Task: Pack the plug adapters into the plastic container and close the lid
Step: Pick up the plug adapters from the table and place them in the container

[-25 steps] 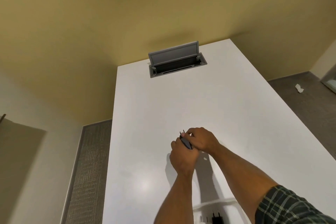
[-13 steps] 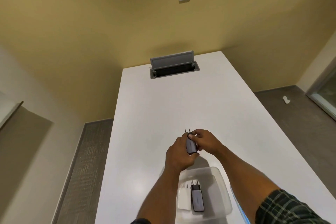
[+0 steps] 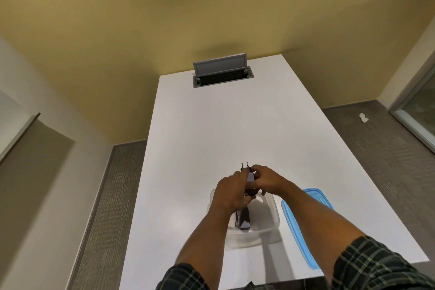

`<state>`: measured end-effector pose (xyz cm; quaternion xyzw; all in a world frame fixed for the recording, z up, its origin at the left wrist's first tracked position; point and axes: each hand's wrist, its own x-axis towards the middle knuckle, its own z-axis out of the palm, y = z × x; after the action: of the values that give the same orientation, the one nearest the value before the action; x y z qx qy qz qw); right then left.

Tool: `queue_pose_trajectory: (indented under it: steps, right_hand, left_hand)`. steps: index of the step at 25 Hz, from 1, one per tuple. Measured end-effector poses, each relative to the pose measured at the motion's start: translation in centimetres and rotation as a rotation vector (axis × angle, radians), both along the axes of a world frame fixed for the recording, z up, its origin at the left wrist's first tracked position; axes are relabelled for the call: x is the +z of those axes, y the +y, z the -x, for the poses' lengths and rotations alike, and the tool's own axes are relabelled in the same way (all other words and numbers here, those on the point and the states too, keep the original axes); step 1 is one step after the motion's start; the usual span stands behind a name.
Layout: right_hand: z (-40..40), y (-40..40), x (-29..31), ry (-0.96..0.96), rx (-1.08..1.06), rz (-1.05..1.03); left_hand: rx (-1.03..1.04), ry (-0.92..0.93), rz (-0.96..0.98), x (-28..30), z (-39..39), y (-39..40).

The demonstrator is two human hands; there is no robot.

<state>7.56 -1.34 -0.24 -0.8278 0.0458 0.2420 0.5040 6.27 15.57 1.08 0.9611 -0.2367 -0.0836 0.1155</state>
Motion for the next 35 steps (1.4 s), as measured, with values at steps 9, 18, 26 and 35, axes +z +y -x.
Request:
queue_pose_trajectory:
  steps: [9, 18, 26, 35]
  right_hand:
    - [2.7, 3.7, -1.5, -0.124, -0.073, 0.322]
    - [4.9, 2.8, -3.0, -0.304, 0.279, 0.722]
    - [5.3, 5.0, -5.1, -0.090, 0.235, 0.860]
    - [5.3, 5.4, -6.7, 0.031, 0.192, 0.819]
  left_hand:
    - [-0.030, -0.018, 0.045, -0.9, 2.5, 0.4]
    - [-0.043, 0.151, -0.187, -3.7, 2.5, 4.9]
    - [-0.070, 0.189, -0.239, -3.6, 2.5, 4.5]
    - [-0.032, 0.230, -0.238, -3.5, 2.6, 4.3]
